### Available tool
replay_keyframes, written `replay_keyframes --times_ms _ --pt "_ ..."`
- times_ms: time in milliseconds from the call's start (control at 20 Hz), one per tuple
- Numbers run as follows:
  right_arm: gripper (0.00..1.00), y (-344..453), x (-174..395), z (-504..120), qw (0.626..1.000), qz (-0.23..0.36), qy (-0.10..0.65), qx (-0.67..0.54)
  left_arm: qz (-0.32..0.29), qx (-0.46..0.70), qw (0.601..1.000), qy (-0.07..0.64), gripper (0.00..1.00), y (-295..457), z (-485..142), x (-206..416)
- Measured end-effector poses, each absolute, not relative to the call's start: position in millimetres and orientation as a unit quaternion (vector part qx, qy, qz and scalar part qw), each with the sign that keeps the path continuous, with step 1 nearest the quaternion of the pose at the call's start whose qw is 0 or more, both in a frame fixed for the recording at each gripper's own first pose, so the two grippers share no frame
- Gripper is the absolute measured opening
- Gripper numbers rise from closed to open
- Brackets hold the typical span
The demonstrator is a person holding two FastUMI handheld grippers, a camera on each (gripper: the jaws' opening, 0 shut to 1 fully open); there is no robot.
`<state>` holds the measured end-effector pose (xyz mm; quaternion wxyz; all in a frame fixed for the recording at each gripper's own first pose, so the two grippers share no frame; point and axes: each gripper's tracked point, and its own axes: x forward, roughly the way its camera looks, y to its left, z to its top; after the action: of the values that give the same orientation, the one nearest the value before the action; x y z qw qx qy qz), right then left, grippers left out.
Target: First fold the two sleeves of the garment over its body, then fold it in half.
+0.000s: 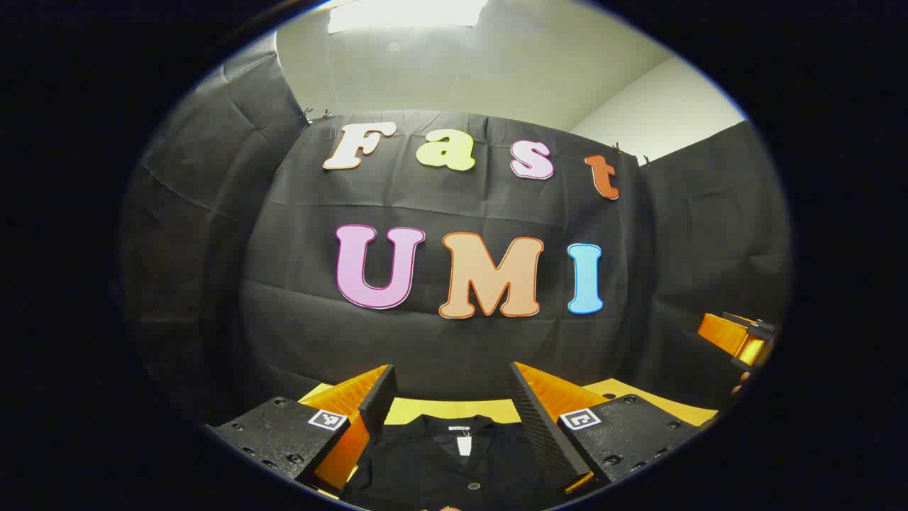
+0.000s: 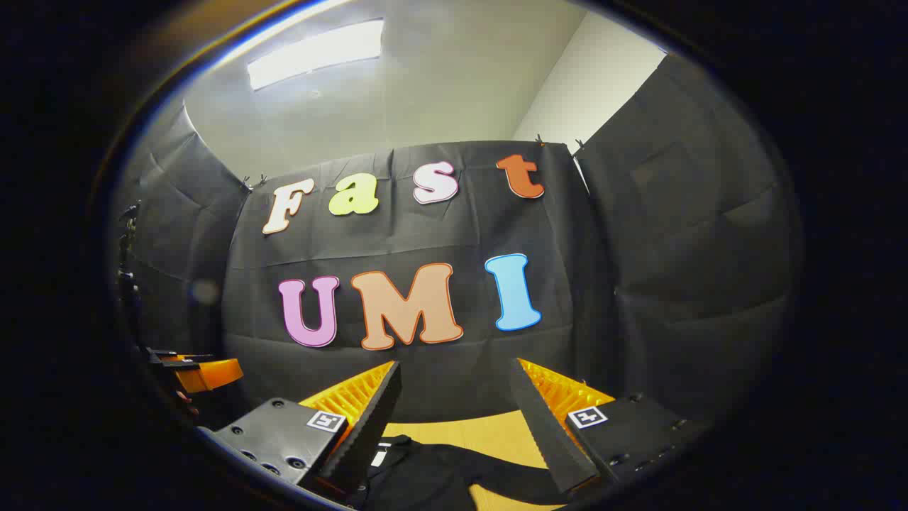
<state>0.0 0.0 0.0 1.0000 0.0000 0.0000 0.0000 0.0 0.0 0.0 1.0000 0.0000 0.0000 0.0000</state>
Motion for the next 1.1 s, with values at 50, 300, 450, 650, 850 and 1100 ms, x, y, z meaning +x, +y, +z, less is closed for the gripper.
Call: replay_keyframes --times_ms 50,300,450,650,850,1100 --pt "0.97 -0.1 0.5 0.9 1.000 0.002 -0.001 -0.001 0.001 0.000 1.000 -0.002 0.92 -1.3 0.9 -1.1" --pt "1.00 -5.7 4.1 3.0 0.999 0.010 -0.002 -0.030 0.010 0.003 1.000 -0.020 0.92 -1.1 7.7 -3.0" --pt "0.97 -15.3 6.2 12.4 0.997 0.016 -0.010 -0.080 0.024 0.001 0.999 -0.026 0.93 5.7 7.6 -3.5" --pt "0.95 -24.5 11.0 24.1 0.997 0.013 -0.019 -0.075 0.027 0.023 0.999 -0.034 0.93 13.1 16.1 -8.2" --pt "0.97 -30.7 16.1 18.9 0.998 0.011 -0.002 -0.065 0.029 0.025 0.999 -0.034 0.93 14.6 19.0 -12.1" --pt "0.98 -55.8 15.7 23.4 0.997 -0.009 -0.003 -0.072 0.028 0.025 0.999 -0.028 0.93 11.4 17.6 -15.3"
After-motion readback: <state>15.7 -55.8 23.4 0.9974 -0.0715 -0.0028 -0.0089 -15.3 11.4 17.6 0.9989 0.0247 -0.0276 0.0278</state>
